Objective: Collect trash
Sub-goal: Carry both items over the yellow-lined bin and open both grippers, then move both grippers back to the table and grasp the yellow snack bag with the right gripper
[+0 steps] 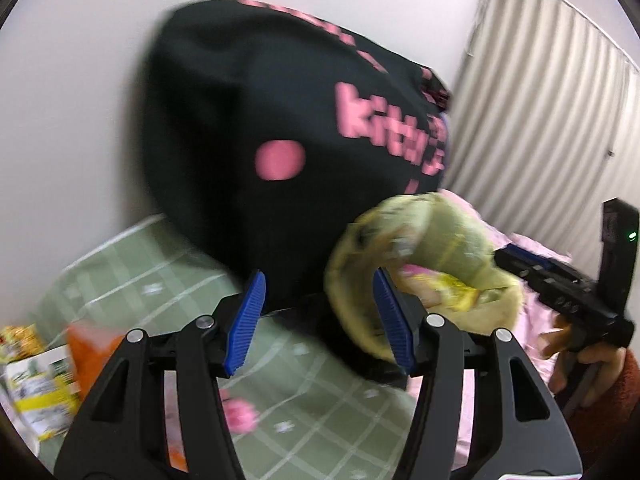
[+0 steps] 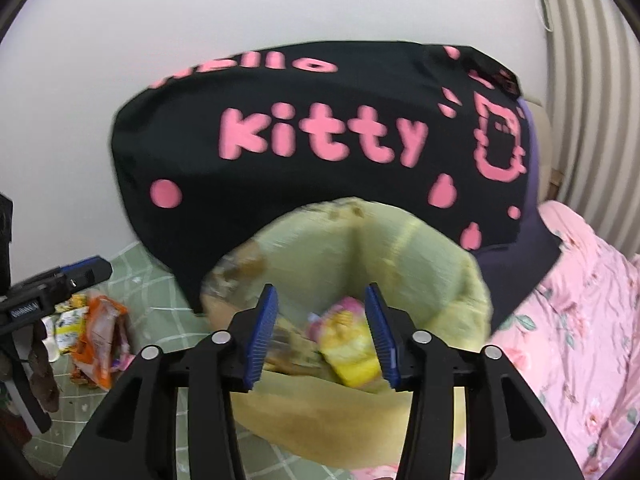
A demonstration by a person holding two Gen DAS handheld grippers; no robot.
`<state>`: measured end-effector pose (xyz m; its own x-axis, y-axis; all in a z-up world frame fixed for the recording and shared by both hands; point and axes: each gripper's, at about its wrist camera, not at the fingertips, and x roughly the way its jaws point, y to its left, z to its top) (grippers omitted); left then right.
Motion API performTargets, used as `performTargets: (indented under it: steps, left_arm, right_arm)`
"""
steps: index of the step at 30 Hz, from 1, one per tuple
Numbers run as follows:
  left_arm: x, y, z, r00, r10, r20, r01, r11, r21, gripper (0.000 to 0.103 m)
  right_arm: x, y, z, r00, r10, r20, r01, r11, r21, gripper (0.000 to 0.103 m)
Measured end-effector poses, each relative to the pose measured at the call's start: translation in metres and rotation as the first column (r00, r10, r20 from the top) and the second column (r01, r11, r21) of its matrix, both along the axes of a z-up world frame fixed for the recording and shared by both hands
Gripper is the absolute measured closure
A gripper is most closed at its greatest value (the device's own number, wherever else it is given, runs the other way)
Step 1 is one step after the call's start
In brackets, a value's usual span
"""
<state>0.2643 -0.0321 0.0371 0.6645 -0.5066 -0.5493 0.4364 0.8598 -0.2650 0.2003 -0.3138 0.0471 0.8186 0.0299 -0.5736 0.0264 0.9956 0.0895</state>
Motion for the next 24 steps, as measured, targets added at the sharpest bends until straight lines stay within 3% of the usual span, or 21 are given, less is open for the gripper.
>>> performTargets:
  steps: [4,8,12,16,17,21,24]
  left_arm:
    - [-0.008,0.054,-0.015,0.99,0.142,0.006,-0.142,0.989,0.036,0.05]
    - [-0.016,0.119,-0.037,0.953,0.3,-0.031,-0.298,0.953,0.047,0.05]
    - [-0.025,0.189,-0.056,0.876,0.477,-0.068,-0.475,0.879,0.046,0.05]
    - [-0.04,0.239,-0.065,0.801,0.591,-0.097,-0.592,0.806,0.017,0.05]
    - [-0.047,0.251,-0.067,0.778,0.62,-0.099,-0.622,0.783,0.018,0.05]
    - [-0.068,0.281,-0.083,0.721,0.679,-0.138,-0.683,0.73,0.021,0.05]
    - [-0.086,0.295,-0.096,0.686,0.708,-0.165,-0.715,0.699,0.026,0.05]
  right_arm:
    - [0.008,0.031,0.0,0.996,0.083,0.018,-0.084,0.996,0.018,0.057]
    - [0.015,0.064,-0.004,0.984,0.178,0.012,-0.178,0.984,0.032,0.052]
    - [0.026,0.102,-0.01,0.961,0.277,-0.002,-0.277,0.96,0.033,0.051]
    - [0.035,0.145,-0.015,0.927,0.375,-0.028,-0.374,0.927,0.021,0.051]
    - [0.037,0.159,-0.017,0.913,0.405,-0.041,-0.405,0.914,0.009,0.051]
    - [0.048,0.215,-0.027,0.851,0.518,-0.083,-0.521,0.853,-0.018,0.051]
    - [0.056,0.268,-0.036,0.783,0.612,-0.11,-0.619,0.783,-0.057,0.051]
